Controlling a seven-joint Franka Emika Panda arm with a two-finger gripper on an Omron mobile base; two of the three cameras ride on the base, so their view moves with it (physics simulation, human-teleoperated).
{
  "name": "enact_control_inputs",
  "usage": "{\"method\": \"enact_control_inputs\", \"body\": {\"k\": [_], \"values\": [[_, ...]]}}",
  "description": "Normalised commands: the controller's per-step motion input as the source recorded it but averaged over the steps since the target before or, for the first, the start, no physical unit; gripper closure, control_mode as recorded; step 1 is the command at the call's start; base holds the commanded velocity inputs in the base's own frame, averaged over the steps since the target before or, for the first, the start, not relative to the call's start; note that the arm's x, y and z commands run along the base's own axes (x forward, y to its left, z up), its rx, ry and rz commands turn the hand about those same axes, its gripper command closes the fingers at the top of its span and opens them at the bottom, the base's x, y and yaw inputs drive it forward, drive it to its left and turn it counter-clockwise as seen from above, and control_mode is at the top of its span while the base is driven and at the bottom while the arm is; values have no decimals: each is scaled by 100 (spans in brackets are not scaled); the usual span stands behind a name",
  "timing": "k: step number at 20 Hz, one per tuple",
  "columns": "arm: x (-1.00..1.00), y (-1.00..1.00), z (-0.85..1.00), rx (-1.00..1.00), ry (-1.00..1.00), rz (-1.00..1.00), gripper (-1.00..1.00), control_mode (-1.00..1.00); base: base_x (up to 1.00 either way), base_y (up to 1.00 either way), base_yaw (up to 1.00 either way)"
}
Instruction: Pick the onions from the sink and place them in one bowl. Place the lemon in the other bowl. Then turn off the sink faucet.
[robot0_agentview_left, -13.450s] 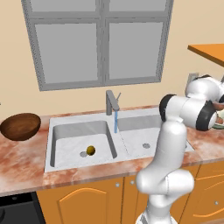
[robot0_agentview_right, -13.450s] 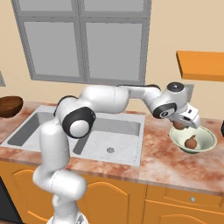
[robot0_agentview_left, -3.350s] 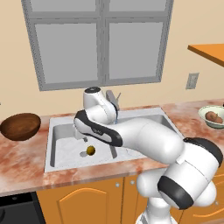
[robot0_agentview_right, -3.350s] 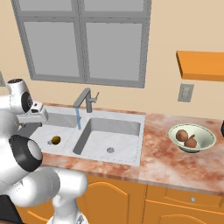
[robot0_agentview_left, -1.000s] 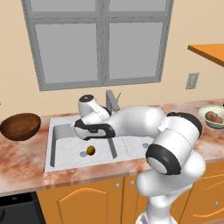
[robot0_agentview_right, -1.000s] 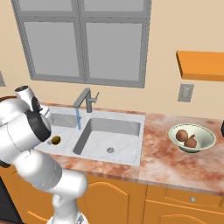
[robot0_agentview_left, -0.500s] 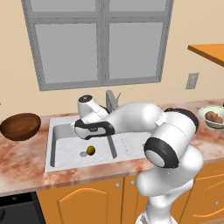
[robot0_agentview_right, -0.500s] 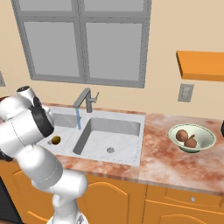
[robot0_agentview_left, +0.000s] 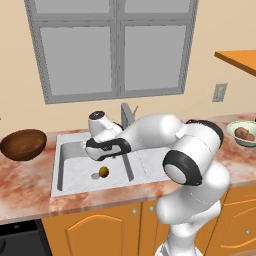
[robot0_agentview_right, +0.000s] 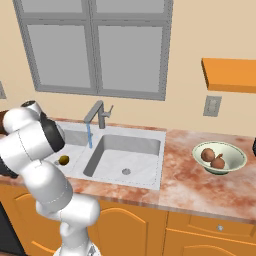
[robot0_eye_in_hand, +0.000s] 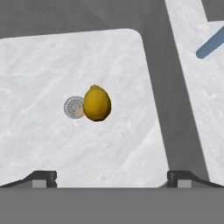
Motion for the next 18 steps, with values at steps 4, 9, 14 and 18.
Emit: {"method": "enact_control_inputs", "body": {"k": [4,9,14,18], "values": [[1,0,-14,0,0,-4,-100,-100,0,0,0],[0,0,-7,0,0,-4,-100,-100,0,0,0],[0,0,-2,0,0,-4,-100,-100,0,0,0],[3,0,-8,0,0,-4,-100,-100,0,0,0]]}}
